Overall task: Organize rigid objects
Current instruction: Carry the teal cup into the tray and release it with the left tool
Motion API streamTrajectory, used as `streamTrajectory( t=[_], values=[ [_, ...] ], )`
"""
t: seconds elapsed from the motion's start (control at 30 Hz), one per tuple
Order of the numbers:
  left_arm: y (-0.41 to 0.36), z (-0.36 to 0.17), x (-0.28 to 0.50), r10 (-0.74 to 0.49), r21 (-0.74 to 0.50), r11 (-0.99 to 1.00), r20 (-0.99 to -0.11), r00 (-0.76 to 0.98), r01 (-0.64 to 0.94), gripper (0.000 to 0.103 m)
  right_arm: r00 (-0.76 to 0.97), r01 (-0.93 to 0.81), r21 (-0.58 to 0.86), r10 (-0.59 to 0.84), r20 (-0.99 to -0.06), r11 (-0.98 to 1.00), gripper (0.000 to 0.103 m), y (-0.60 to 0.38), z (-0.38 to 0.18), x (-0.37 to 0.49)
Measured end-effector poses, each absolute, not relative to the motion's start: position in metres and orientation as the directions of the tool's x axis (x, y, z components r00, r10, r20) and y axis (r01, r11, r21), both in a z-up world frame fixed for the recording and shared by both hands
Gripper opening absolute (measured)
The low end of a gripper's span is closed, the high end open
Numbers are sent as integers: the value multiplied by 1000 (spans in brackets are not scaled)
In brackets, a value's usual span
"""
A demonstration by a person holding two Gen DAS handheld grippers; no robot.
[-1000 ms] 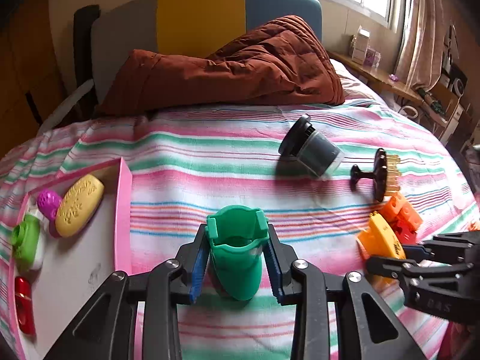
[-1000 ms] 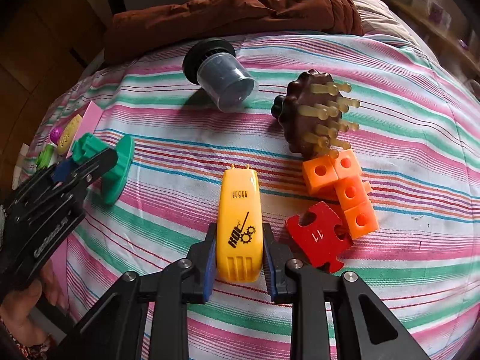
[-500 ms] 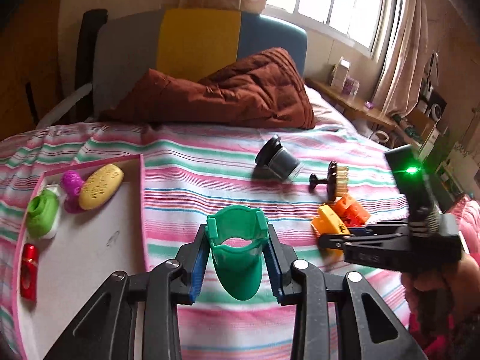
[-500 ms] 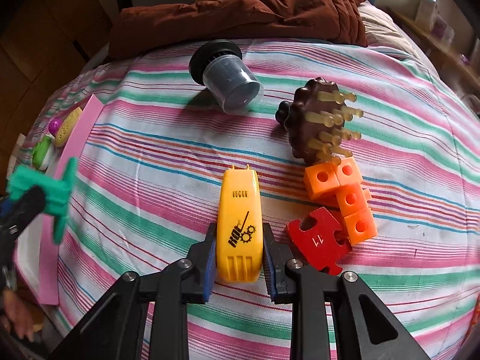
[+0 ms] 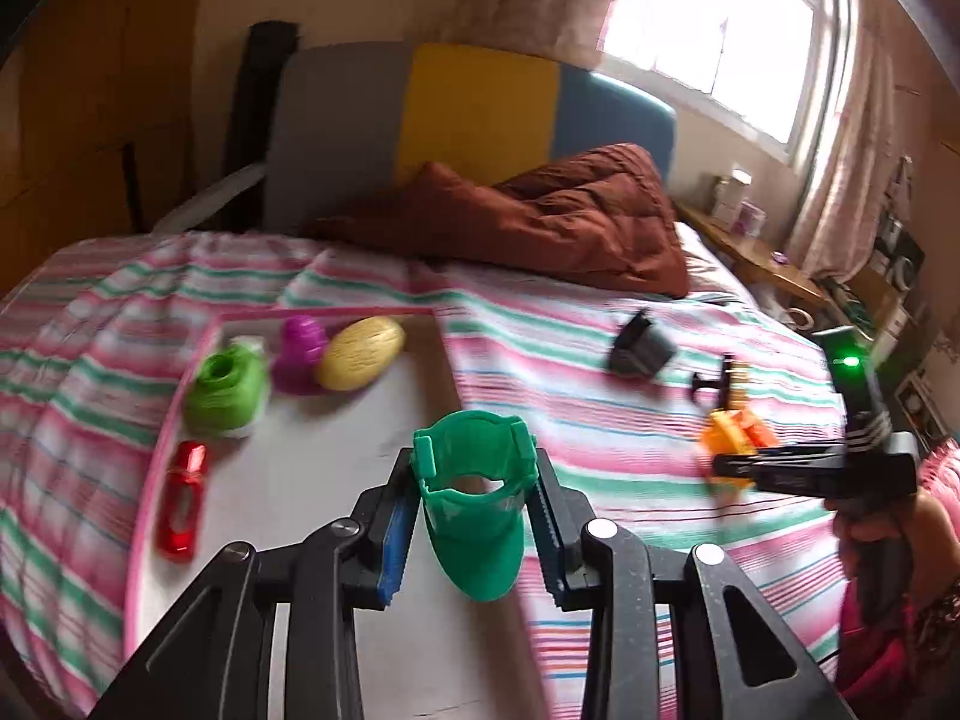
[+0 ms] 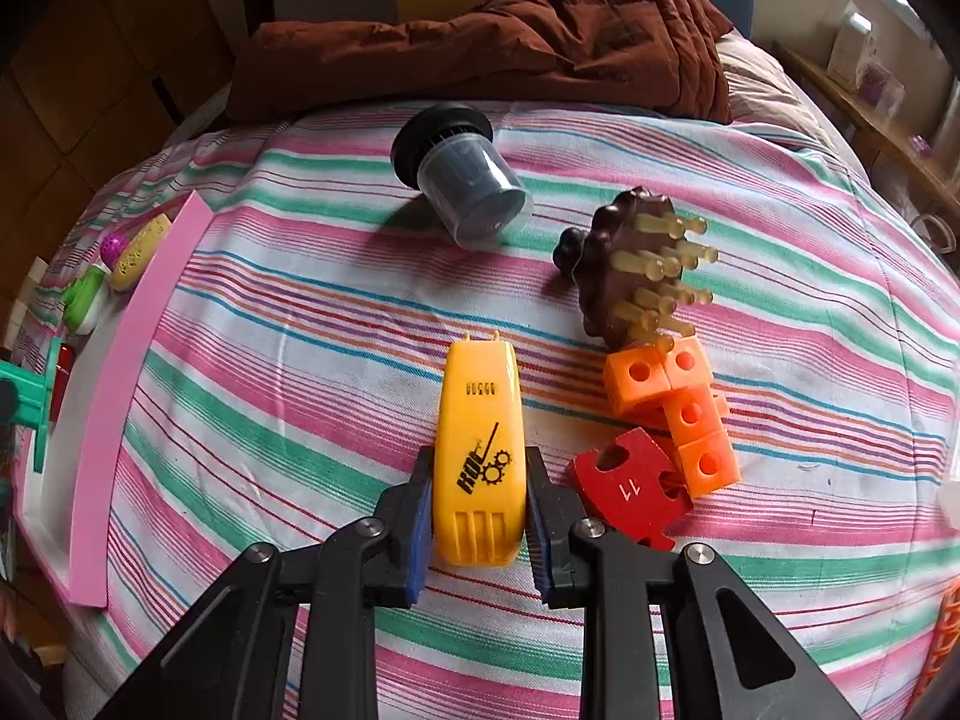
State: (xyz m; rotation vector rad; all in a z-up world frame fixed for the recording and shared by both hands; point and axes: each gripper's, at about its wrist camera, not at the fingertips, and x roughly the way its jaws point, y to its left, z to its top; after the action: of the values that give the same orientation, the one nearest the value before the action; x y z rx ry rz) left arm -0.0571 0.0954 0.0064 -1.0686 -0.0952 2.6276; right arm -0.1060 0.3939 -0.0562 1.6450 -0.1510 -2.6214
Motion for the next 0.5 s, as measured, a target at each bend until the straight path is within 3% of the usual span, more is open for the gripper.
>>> streamTrajectory(
  t=[0.5],
  values=[
    [51, -29, -98, 235, -184, -972, -759, -608, -146, 35, -526, 42, 113, -118, -842, -993, 26, 392, -39, -90]
  ],
)
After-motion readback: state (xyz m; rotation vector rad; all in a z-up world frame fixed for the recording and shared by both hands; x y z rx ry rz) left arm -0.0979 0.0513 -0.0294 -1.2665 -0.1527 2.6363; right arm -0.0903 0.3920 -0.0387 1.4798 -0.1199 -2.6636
